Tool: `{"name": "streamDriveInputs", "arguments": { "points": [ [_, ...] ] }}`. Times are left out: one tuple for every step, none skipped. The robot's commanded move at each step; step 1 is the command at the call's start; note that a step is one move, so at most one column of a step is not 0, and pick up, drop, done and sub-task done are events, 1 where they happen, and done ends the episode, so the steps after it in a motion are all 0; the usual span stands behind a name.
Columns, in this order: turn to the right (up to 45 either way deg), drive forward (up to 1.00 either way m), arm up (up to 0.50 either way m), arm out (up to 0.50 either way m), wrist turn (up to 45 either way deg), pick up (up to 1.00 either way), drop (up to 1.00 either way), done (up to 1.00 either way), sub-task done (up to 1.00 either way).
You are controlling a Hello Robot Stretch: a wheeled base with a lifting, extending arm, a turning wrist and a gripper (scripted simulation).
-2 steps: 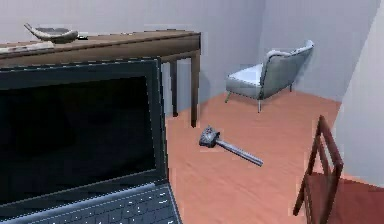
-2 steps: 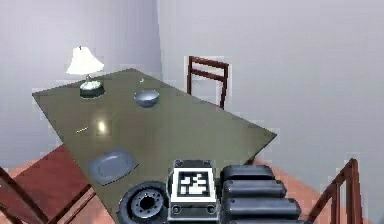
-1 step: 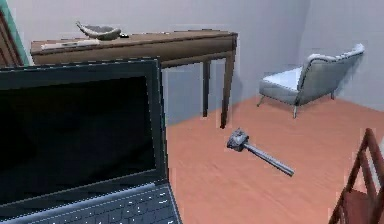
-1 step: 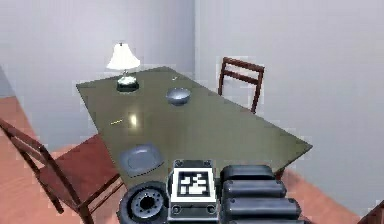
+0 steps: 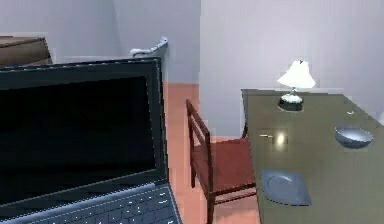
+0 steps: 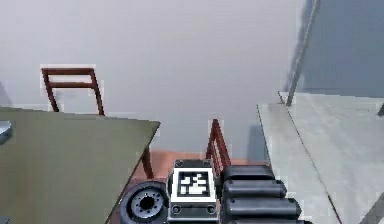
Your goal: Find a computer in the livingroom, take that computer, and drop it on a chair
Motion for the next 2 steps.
{"name": "streamDriveInputs", "arguments": {
  "points": [
    [42.0, 0.0, 0.0, 0.0, 0.0, 0.0, 0.0, 0.0, 0.0],
    [0.0, 0.0, 0.0, 0.28, 0.0, 0.0, 0.0, 0.0, 0.0]
  ]
}}
